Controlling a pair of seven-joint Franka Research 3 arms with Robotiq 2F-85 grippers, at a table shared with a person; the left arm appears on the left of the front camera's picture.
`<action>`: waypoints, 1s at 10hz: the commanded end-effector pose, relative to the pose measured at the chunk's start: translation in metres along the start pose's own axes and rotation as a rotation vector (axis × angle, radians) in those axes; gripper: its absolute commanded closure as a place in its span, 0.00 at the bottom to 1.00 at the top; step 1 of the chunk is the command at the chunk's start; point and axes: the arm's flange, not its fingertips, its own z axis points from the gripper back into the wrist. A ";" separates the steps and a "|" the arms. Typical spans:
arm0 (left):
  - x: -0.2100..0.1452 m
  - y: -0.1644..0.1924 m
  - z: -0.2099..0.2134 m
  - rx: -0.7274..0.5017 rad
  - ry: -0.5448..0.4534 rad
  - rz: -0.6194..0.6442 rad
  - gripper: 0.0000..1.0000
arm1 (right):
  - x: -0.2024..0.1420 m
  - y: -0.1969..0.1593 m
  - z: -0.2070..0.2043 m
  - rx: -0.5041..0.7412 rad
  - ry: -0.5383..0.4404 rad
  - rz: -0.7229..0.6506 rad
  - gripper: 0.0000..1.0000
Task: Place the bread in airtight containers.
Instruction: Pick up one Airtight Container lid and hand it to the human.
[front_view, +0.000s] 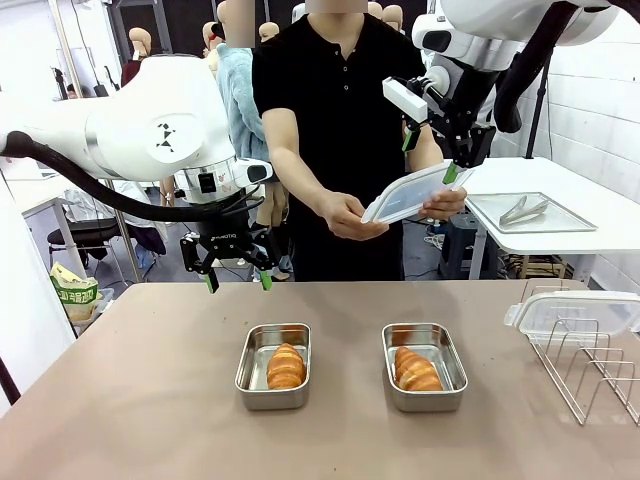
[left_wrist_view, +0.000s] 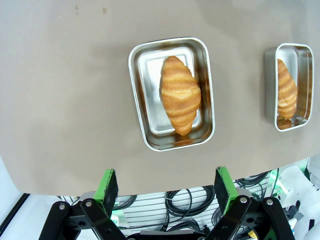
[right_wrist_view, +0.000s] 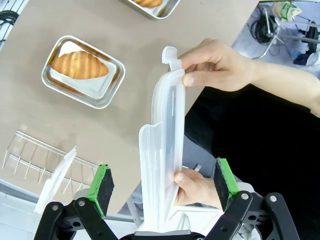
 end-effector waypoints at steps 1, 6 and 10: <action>-0.001 0.001 0.001 0.004 -0.003 0.002 0.00 | 0.000 0.000 0.000 -0.001 0.000 0.003 0.00; -0.001 0.001 0.001 0.004 -0.003 0.002 0.00 | 0.000 0.000 0.000 -0.001 0.000 0.003 0.00; -0.001 0.001 0.001 0.004 -0.003 0.002 0.00 | 0.000 0.000 0.000 -0.001 0.000 0.003 0.00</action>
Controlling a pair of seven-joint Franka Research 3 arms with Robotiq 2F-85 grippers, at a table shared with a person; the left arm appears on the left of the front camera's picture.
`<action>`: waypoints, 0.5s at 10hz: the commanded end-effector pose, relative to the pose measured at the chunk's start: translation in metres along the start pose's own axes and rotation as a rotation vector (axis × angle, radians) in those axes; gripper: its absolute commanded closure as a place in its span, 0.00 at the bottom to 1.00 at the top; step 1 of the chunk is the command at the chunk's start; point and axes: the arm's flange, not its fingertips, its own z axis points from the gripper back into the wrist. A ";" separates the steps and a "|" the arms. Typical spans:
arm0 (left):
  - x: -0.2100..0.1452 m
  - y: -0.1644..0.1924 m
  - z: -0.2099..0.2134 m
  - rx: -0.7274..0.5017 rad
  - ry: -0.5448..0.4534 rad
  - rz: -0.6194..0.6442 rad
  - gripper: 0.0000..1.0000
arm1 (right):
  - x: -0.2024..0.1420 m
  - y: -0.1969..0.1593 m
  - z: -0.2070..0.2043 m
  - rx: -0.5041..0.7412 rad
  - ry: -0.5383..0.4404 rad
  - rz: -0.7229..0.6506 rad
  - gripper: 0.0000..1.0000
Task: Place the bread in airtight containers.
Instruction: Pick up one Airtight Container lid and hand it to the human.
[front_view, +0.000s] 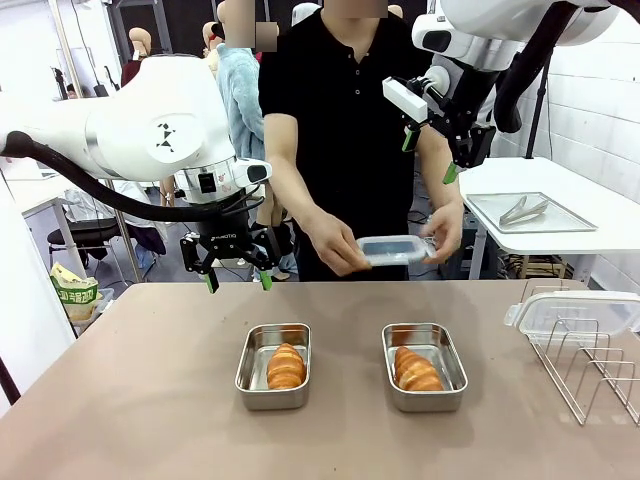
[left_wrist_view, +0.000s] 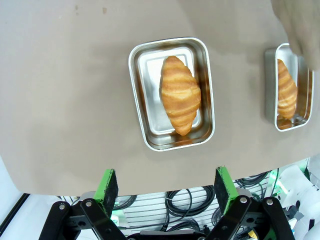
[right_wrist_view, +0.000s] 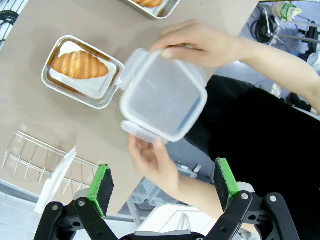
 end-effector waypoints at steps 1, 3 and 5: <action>-0.001 0.001 0.001 0.004 -0.003 0.002 0.00 | 0.000 0.000 0.000 -0.001 0.000 0.003 0.00; -0.001 0.001 0.001 0.004 -0.003 0.002 0.00 | 0.000 0.000 0.000 -0.001 0.000 0.003 0.00; -0.001 0.001 0.001 0.004 -0.003 0.002 0.00 | 0.000 0.000 0.000 -0.001 0.000 0.003 0.00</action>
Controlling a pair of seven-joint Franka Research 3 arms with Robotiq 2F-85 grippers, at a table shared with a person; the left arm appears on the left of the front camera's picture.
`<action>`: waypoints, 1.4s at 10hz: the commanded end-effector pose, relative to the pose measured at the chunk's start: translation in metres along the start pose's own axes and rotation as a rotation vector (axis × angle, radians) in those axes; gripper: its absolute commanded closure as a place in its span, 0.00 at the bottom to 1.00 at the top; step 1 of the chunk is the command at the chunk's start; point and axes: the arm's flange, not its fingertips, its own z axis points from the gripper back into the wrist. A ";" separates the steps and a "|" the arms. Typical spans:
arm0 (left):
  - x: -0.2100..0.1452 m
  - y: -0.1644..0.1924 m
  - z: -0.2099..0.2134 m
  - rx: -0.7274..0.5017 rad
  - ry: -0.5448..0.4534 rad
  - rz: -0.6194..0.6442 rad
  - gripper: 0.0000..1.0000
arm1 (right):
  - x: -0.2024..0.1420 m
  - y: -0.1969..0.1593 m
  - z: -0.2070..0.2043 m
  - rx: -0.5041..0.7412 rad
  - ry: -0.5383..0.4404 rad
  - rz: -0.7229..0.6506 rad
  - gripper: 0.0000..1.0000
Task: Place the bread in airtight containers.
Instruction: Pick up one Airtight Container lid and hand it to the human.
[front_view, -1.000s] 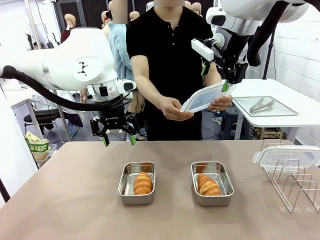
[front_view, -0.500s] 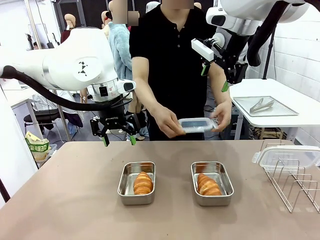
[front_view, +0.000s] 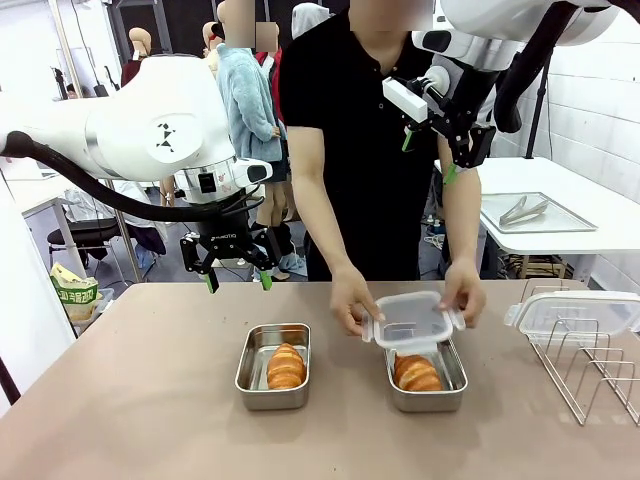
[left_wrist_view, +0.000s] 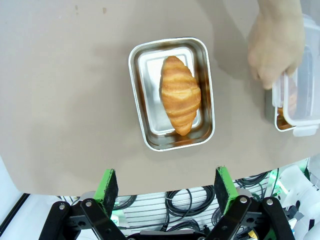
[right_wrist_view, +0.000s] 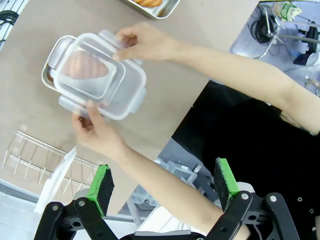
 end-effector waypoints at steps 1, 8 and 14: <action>-0.001 0.001 0.001 0.004 -0.003 0.002 0.00 | 0.000 0.000 0.000 -0.001 0.000 0.003 0.00; -0.001 0.001 0.001 0.004 -0.003 0.002 0.00 | 0.000 0.000 0.000 -0.001 0.000 0.003 0.00; -0.001 0.001 0.001 0.004 -0.003 0.002 0.00 | 0.000 0.000 0.000 -0.001 0.000 0.003 0.00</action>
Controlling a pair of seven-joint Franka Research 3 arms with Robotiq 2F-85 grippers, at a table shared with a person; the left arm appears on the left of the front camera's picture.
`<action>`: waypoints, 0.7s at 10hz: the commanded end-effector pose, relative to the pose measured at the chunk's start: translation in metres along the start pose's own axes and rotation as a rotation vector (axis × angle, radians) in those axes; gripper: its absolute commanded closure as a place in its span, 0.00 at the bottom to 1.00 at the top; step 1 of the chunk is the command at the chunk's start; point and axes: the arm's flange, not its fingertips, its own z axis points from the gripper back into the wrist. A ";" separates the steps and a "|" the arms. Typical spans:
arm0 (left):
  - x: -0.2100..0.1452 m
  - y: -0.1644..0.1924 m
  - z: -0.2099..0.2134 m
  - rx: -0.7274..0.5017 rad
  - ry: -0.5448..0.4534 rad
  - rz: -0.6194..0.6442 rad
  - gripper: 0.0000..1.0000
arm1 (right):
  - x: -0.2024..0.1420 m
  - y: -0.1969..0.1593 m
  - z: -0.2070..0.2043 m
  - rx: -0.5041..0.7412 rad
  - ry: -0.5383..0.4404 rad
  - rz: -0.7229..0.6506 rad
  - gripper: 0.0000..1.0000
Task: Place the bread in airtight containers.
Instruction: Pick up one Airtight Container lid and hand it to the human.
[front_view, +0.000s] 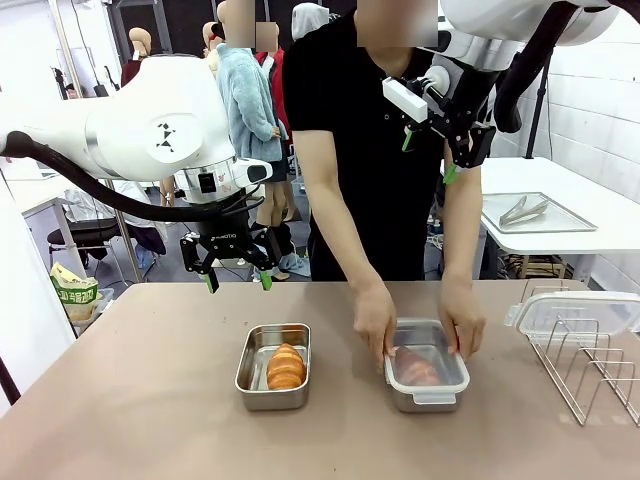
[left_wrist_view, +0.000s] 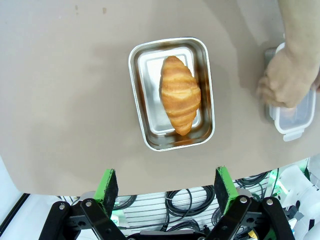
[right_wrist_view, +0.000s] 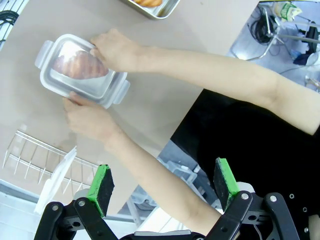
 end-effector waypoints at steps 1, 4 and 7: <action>-0.001 0.001 0.001 0.004 -0.003 0.002 0.00 | 0.000 0.000 0.000 -0.001 0.000 0.003 0.00; -0.001 0.001 0.001 0.004 -0.003 0.002 0.00 | 0.000 0.000 0.000 -0.001 0.000 0.003 0.00; -0.001 0.001 0.001 0.004 -0.003 0.002 0.00 | 0.000 0.000 0.000 -0.001 0.000 0.003 0.00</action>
